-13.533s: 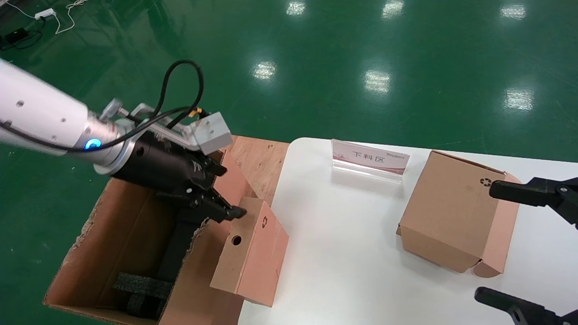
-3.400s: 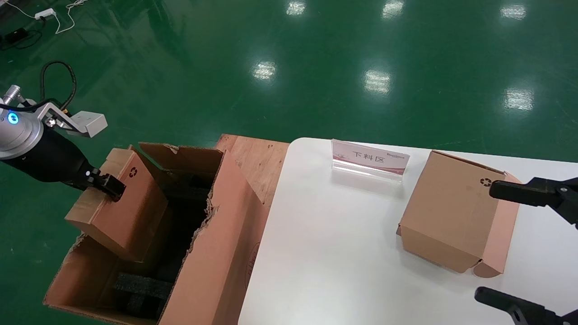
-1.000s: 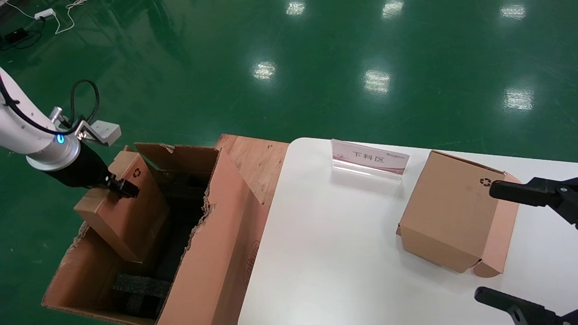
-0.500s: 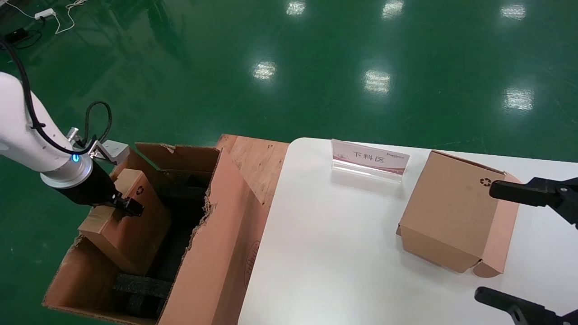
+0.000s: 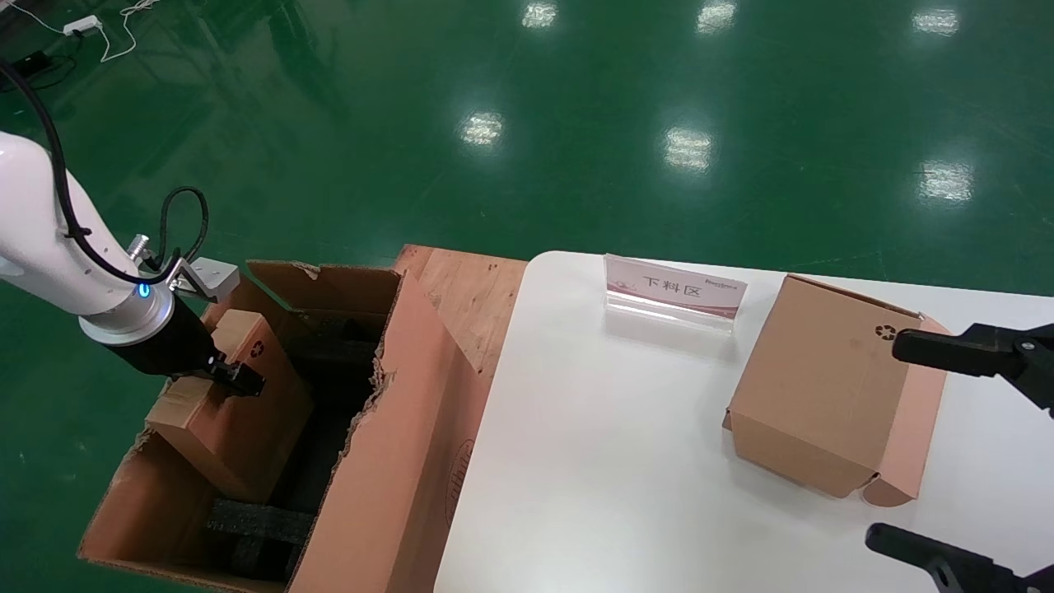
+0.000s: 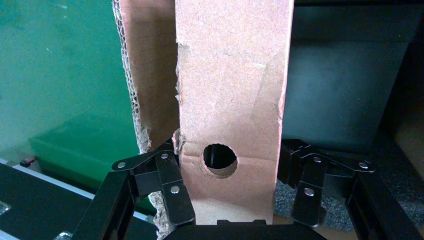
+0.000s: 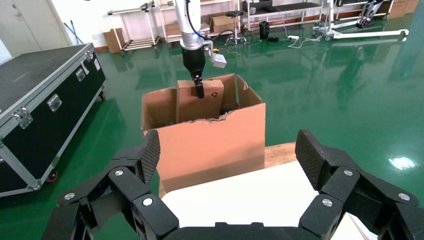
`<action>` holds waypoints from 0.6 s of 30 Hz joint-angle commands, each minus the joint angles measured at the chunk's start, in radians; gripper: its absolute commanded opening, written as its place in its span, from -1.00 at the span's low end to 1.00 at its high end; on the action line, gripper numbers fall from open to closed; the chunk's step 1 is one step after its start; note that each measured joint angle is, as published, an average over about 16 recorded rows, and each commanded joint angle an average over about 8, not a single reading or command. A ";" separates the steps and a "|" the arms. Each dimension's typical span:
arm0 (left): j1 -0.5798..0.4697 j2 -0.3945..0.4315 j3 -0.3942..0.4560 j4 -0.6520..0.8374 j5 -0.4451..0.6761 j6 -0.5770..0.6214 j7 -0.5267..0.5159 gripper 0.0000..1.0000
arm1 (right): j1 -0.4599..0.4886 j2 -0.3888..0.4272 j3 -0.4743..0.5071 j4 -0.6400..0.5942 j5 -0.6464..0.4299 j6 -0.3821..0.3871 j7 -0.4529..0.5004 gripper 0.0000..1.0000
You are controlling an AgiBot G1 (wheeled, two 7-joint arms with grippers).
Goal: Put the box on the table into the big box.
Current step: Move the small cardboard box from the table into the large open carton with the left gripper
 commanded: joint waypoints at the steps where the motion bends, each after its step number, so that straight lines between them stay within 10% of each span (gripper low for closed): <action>1: 0.000 0.000 0.000 0.000 0.000 0.000 -0.001 1.00 | 0.000 0.000 0.000 0.000 0.000 0.000 0.000 1.00; 18: 0.002 0.001 0.000 -0.001 0.001 0.000 -0.003 1.00 | 0.000 0.000 0.000 0.000 0.000 0.000 0.000 1.00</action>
